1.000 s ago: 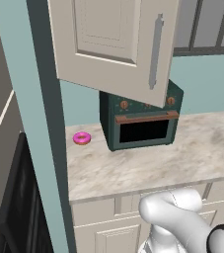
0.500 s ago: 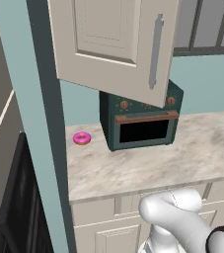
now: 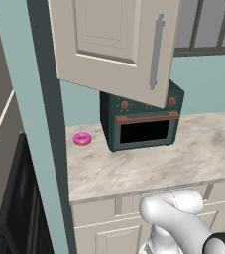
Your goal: Pick the spray and bar soap from the cabinet and place them on the counter.
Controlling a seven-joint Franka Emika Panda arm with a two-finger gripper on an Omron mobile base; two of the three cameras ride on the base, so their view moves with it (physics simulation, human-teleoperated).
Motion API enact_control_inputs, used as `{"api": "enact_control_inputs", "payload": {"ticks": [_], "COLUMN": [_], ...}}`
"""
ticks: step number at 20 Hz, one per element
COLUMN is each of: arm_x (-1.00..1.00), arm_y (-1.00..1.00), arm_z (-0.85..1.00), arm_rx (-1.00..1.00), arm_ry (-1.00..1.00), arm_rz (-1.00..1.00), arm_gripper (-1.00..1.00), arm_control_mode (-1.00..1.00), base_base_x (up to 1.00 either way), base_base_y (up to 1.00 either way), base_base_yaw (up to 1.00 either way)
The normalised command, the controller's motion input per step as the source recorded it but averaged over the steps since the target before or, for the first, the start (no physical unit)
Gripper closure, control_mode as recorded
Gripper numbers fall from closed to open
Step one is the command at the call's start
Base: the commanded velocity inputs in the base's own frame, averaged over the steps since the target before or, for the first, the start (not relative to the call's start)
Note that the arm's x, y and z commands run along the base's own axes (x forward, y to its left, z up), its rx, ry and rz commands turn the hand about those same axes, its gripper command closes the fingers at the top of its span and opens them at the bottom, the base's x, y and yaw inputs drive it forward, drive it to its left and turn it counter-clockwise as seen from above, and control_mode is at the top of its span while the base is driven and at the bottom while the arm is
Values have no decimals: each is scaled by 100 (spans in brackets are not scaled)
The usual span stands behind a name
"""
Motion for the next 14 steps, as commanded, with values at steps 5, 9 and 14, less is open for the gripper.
{"api": "enact_control_inputs", "payload": {"ticks": [5,9,14], "arm_x": [32,17,19], "arm_y": [0,0,0], "arm_z": [0,0,0], "arm_rx": [8,4,0], "arm_ry": [0,0,0], "arm_rz": [14,20,25], "arm_gripper": [-100,-100,-100], "arm_control_mode": [-100,-100,-100], "base_base_x": [0,0,0], "base_base_y": [0,0,0], "base_base_yaw": [0,0,0]}}
